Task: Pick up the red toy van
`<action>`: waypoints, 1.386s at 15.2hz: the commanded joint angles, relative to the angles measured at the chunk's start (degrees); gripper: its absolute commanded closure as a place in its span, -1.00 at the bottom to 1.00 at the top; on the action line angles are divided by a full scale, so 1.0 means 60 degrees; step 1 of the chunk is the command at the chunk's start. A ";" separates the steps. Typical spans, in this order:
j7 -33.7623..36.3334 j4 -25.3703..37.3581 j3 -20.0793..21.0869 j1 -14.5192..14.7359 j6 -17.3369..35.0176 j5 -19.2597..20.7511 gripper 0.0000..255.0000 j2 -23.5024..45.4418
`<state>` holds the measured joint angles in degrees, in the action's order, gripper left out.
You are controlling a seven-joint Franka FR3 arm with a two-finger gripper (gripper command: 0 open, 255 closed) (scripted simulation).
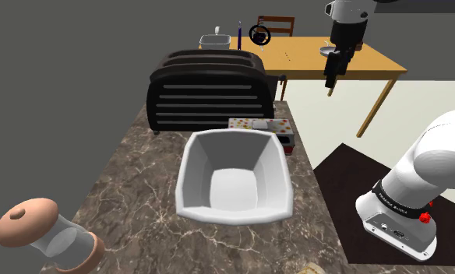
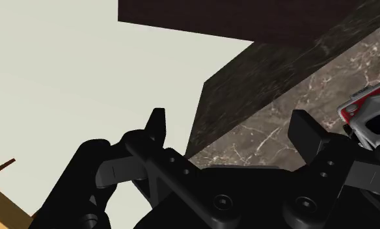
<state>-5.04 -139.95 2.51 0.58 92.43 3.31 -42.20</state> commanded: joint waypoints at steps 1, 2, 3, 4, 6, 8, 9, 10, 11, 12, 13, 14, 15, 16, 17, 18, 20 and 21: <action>0.0000 0.0000 0.0000 0.0000 0.0000 0.0000 -1.00 0.0000; 0.0541 -0.0224 0.0266 0.0001 0.0027 -0.0176 -1.00 -0.0267; 0.1082 -0.0428 0.0549 -0.0001 0.0058 -0.0367 -1.00 -0.0513; 0.1627 -0.0611 0.0842 0.0004 0.0091 -0.0568 -1.00 -0.0735; 0.2728 -0.0910 0.1464 0.0017 0.0173 -0.0998 -1.00 -0.1103; 0.3845 -0.1117 0.2125 0.0035 0.0281 -0.1447 -1.00 -0.1357; 0.4409 -0.1185 0.2469 0.0042 0.0347 -0.1674 -1.00 -0.1437; 0.4979 -0.1229 0.2819 0.0045 0.0422 -0.1898 -1.00 -0.1486; 0.5547 -0.1248 0.3179 0.0037 0.0506 -0.2120 -1.00 -0.1503; 0.6115 -0.1243 0.3549 0.0013 0.0598 -0.2337 -1.00 -0.1490; 0.6686 -0.1213 0.3924 -0.0022 0.0698 -0.2544 -1.00 -0.1445; 0.7256 -0.1158 0.4305 -0.0074 0.0806 -0.2740 -1.00 -0.1371; 0.7824 -0.1080 0.4695 -0.0151 0.0920 -0.2926 -1.00 -0.1271; 0.8393 -0.0977 0.5090 -0.0248 0.1040 -0.3094 -1.00 -0.1144; 0.8965 -0.0852 0.5488 -0.0364 0.1166 -0.3241 -1.00 -0.0990; 0.9535 -0.0704 0.5895 -0.0509 0.1294 -0.3369 -1.00 -0.0816; 1.0242 -0.0487 0.6425 -0.0744 0.1453 -0.3509 -1.00 -0.0577; 1.0252 -0.0595 0.6484 -0.0739 0.1579 -0.3549 -1.00 -0.0561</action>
<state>55.27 -143.49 40.42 -3.41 101.09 -17.67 -46.12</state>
